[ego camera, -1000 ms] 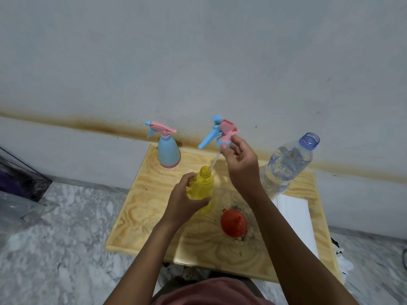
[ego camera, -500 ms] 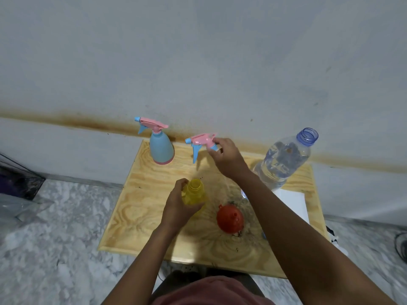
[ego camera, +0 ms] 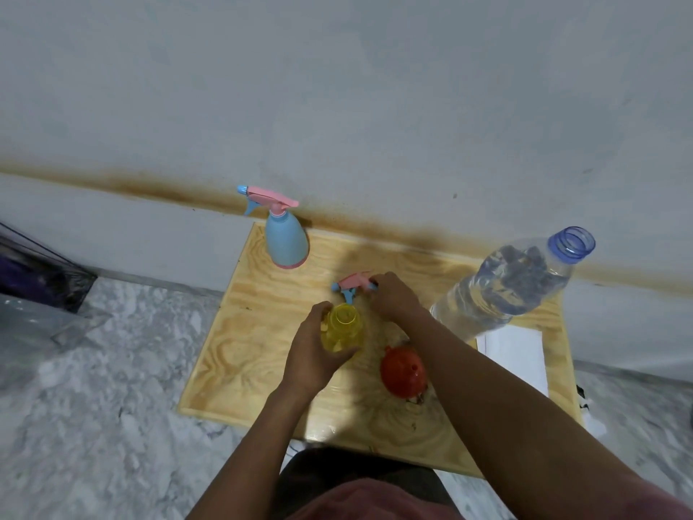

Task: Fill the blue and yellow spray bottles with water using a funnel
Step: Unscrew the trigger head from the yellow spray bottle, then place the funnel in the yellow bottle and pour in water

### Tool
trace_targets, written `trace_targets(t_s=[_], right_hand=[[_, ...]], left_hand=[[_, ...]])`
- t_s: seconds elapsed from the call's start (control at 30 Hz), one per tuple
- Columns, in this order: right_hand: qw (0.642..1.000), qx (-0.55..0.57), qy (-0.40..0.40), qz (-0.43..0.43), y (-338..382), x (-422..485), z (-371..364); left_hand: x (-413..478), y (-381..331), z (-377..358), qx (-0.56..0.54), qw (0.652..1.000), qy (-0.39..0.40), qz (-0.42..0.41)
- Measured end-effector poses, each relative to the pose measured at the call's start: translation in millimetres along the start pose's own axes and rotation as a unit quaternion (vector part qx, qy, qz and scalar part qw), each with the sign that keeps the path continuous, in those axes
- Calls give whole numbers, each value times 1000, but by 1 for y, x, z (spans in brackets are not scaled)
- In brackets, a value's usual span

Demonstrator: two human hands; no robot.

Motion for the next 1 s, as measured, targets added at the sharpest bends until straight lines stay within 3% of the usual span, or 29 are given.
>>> trace_targets(t_s=[0.27,0.4,0.53,0.73,1.0], right_hand=[[994,44,-96,17,-2,-25,11],[962,151,-215,68,2,-76,22],[935,199,-282,86,-18,-132,17],[936,203,-286,38,-72,-180,-10],[966,164,-200,12,-93,-176,-30]], left_hand=[[-1,1,0,-11,1000,-1,-3],[-1,2,-1,-5,1000,-10,-21],[-4,-1,-1,-14,999,-16,-42],[-8,-7,-6,-27,998,-40,-40],[-19,-10,-23,-28,999,-46,-1]])
Point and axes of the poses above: each hand's wrist, its own x-axis towards the middle knuckle, its own z-axis out of the back of the hand, y = z × x, the point moved 4 cm from there along x, towards the middle knuckle
